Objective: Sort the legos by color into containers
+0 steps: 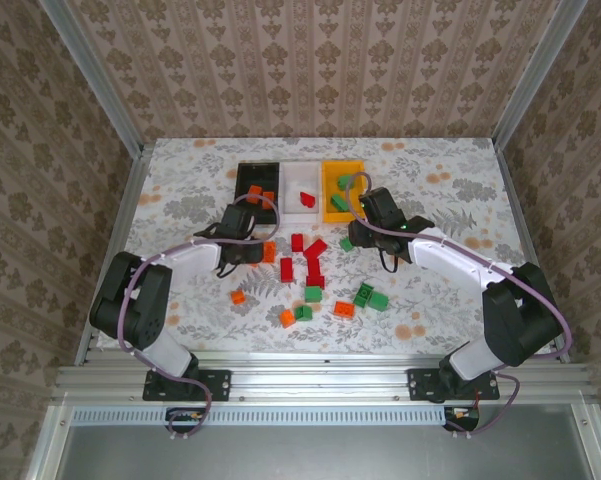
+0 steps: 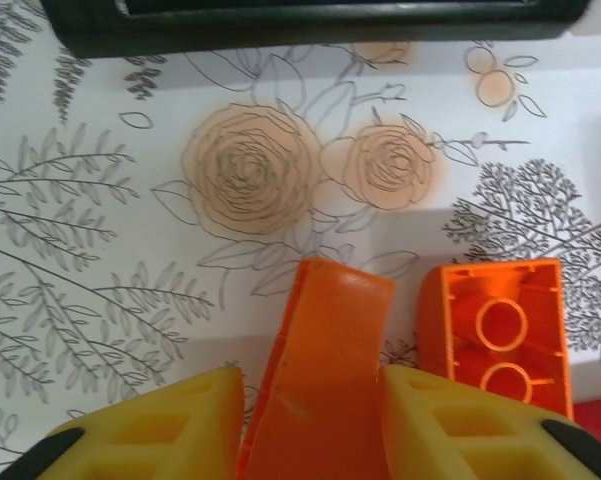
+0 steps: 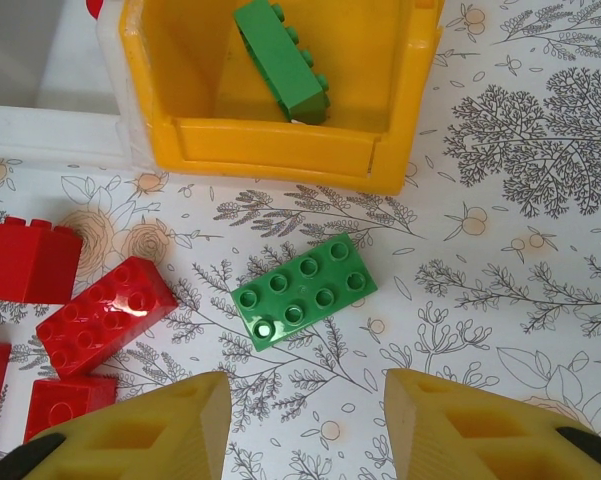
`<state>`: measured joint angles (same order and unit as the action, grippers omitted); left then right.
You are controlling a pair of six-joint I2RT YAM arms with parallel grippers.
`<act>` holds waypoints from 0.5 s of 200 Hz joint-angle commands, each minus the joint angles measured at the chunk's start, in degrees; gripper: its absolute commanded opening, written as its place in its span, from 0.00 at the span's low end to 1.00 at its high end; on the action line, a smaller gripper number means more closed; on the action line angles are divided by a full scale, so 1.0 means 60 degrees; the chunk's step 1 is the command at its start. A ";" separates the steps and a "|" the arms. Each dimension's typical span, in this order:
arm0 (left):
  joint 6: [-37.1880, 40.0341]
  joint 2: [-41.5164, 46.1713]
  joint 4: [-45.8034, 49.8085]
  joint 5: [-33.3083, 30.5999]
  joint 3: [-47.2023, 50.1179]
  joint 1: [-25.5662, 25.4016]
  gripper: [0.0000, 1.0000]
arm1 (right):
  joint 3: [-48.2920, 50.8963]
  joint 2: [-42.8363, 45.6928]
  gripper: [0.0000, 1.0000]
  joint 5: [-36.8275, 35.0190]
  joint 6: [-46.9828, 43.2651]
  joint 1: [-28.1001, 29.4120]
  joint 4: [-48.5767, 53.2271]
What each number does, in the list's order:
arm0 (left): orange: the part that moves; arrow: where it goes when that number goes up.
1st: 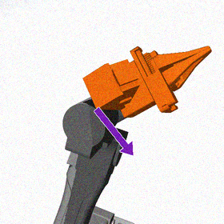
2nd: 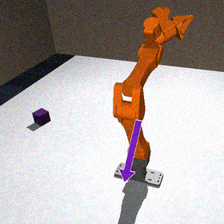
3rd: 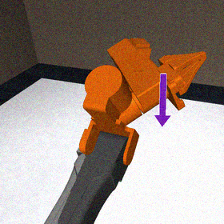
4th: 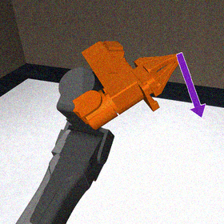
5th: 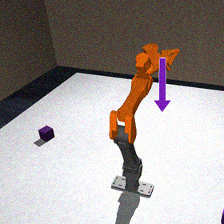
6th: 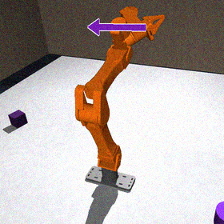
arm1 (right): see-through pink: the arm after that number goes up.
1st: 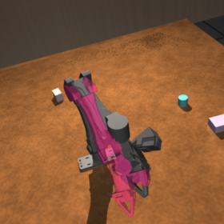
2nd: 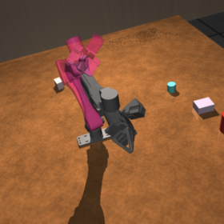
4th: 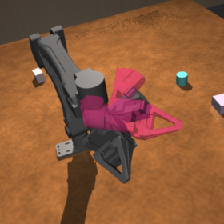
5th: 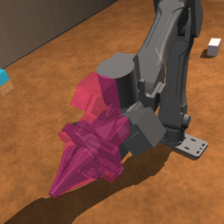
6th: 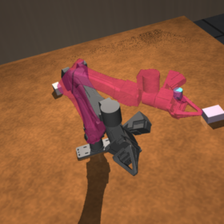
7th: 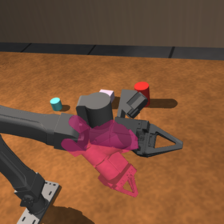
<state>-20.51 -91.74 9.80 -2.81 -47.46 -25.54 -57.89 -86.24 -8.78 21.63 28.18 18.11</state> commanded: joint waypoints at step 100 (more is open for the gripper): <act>0.0119 0.0620 0.0713 -0.0169 -0.0182 0.0172 0.28 | 0.0083 0.0286 0.45 -0.0266 -0.0050 0.0149 -0.0116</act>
<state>-20.27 -90.41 11.44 -3.05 -47.46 -24.69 -57.89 -86.19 -8.80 21.58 28.64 18.09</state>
